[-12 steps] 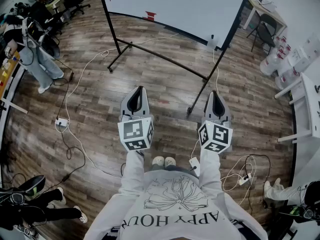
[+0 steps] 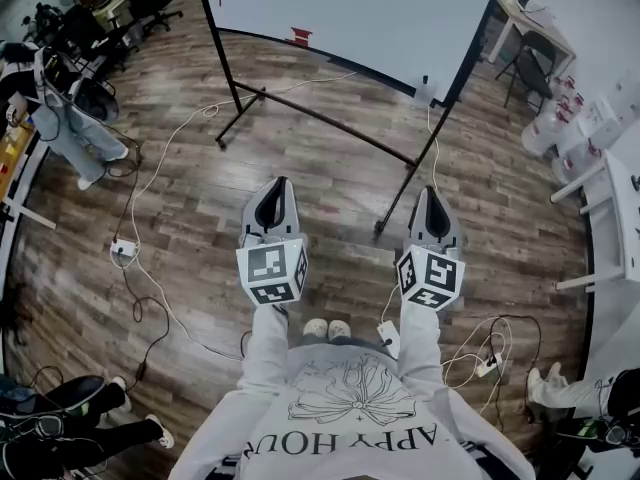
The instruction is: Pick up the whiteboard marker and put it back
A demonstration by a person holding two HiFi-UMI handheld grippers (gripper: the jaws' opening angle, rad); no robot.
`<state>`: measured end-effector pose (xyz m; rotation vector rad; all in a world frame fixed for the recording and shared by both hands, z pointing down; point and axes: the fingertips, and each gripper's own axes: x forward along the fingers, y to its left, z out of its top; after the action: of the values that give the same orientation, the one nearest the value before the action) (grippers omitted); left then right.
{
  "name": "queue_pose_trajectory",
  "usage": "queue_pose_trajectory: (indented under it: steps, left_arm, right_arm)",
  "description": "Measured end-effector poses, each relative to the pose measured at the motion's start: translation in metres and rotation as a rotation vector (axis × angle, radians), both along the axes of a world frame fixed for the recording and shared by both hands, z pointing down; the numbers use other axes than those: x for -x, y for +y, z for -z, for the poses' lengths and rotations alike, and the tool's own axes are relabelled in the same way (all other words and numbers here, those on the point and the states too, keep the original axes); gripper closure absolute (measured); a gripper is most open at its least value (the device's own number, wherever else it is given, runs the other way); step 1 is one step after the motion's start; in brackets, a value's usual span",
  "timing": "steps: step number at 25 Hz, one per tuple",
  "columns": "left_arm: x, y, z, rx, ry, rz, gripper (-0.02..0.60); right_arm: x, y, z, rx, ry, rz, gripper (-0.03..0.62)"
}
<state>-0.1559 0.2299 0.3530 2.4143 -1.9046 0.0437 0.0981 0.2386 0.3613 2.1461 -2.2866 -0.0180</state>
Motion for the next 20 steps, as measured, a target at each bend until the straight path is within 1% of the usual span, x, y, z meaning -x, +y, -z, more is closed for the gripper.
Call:
queue_pose_trajectory:
  steps: [6, 12, 18, 20]
  left_arm:
    - [-0.014, -0.018, -0.004, 0.004, 0.000, 0.021, 0.572]
    - [-0.024, -0.025, -0.017, 0.019, 0.001, 0.054, 0.572]
    - [-0.026, -0.047, -0.028, 0.042, 0.000, 0.069, 0.572]
    - [-0.026, -0.061, -0.030, 0.045, -0.002, 0.065, 0.571]
  right_arm:
    - [-0.015, -0.021, -0.002, -0.008, 0.019, 0.015, 0.591]
    - [-0.030, -0.038, -0.013, 0.003, 0.022, 0.036, 0.590]
    - [-0.028, -0.063, -0.020, 0.010, 0.026, 0.053, 0.588]
    - [-0.027, -0.075, -0.022, 0.010, 0.025, 0.054, 0.563]
